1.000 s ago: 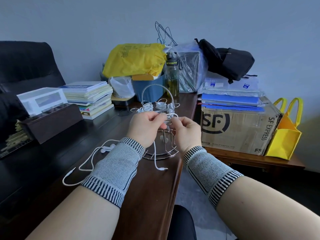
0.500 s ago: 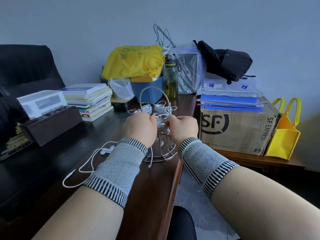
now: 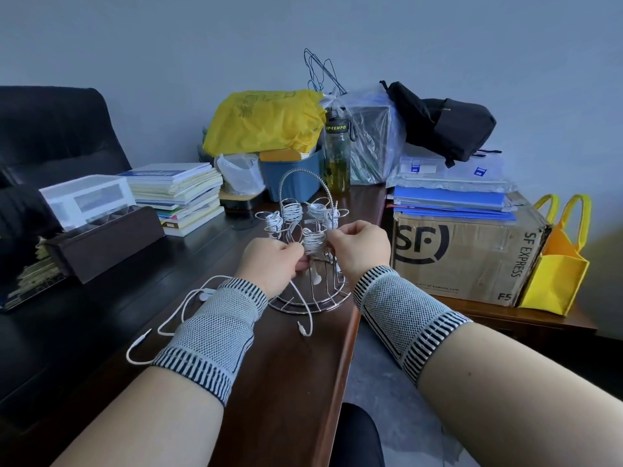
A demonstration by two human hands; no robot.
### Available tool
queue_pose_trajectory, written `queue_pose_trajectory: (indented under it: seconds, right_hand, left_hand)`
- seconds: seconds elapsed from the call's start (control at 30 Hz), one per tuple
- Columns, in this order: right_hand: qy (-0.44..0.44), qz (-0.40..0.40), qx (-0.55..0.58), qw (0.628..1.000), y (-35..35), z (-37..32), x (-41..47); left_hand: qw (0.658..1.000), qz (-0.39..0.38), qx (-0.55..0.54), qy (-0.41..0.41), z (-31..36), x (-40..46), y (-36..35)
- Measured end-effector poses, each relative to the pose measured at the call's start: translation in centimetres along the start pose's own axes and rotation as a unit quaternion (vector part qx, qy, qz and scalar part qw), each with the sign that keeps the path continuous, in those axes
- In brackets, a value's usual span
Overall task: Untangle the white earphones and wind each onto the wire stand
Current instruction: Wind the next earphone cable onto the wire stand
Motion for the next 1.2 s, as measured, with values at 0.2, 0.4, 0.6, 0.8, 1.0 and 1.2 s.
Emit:
queue_pose_trajectory:
  seconds: [0.2, 0.4, 0.6, 0.8, 1.0, 1.2]
  right_hand:
    - [0.183, -0.027, -0.058, 0.981, -0.3, -1.8, -2.3]
    - [0.345, -0.075, -0.125, 0.927, -3.0, -2.5, -4.3]
    - [0.344, -0.027, -0.127, 0.93, -2.4, -2.2, -4.0]
    - [0.217, -0.023, 0.004, 0.976, -1.1, -1.4, -3.3]
    - [0.093, -0.026, 0.09, 0.991, -1.1, 0.6, -1.8]
    - [0.035, -0.014, 0.112, 0.993, -0.8, 0.7, -1.5]
  left_hand:
    - [0.993, -0.005, 0.106, -0.044, -0.2, 0.3, 0.5]
    - [0.929, -0.024, 0.33, -0.164, 2.5, -1.5, -0.3]
    - [0.924, -0.02, 0.337, -0.179, 3.8, -2.3, 1.0]
    - [0.98, 0.008, 0.139, -0.14, 3.5, -1.5, 1.5]
    - [0.984, 0.07, 0.056, -0.151, 3.7, -1.3, 1.7]
    - [0.956, 0.152, 0.21, -0.14, 5.5, -1.3, 2.3]
Point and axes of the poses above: each hand's wrist, its own x-axis towards the middle knuckle, its own y-axis out of the back of the hand, z = x × y, the point moved 8 cm from there along x, towards the middle knuckle, and after that the axes turned 6 degrees about -z, right-handed, at the moved point
